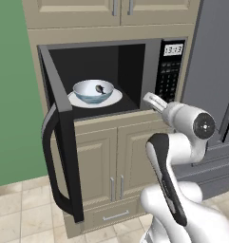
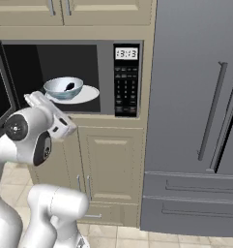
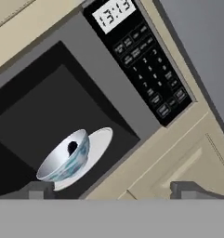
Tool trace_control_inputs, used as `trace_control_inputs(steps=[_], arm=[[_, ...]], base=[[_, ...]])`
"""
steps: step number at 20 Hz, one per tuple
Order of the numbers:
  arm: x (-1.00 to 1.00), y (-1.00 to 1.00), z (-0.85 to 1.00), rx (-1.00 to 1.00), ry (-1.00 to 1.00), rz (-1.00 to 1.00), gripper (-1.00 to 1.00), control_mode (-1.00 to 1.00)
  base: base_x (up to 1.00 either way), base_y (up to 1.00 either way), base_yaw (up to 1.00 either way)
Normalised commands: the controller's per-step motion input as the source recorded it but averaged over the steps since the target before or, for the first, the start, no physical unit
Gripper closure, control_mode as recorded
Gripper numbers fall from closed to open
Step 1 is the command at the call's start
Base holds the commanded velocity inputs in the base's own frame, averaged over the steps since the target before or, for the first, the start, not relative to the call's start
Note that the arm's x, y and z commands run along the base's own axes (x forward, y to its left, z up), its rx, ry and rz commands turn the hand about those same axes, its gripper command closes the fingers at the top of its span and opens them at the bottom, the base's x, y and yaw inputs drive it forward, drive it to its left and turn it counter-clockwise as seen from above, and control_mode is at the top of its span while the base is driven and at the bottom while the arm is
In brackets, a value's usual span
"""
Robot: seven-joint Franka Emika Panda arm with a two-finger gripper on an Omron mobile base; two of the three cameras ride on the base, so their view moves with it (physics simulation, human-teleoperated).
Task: Remove the banana from the bowl and place it on the small plate. Then place the bowl with only the fish in the microwave, close the door, and press the start button to microwave the fish.
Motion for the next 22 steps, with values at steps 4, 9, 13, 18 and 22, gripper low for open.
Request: trace_control_inputs(steps=[4,9,13,18,22], arm=[[-1.0,0.0,0.45,-0.4,-0.02,0.0,-1.0,-1.0],[-1.0,0.0,0.41,-0.3,0.0,0.02,-1.0,-1.0],[-1.0,0.0,0.04,-0.21,0.0,0.09,-1.0,-1.0],[-1.0,0.19,-0.2,-0.19,-0.12,0.15,-1.0,-1.0],[-1.0,0.31,-0.16,-0.25,-0.27,0.25,-1.0,-1.0]], base=[[0.0,0.0,0.0],[0.0,0.0,0.0],[0.0,0.0,0.0],[0.0,0.0,0.0],[0.0,0.0,0.0]])
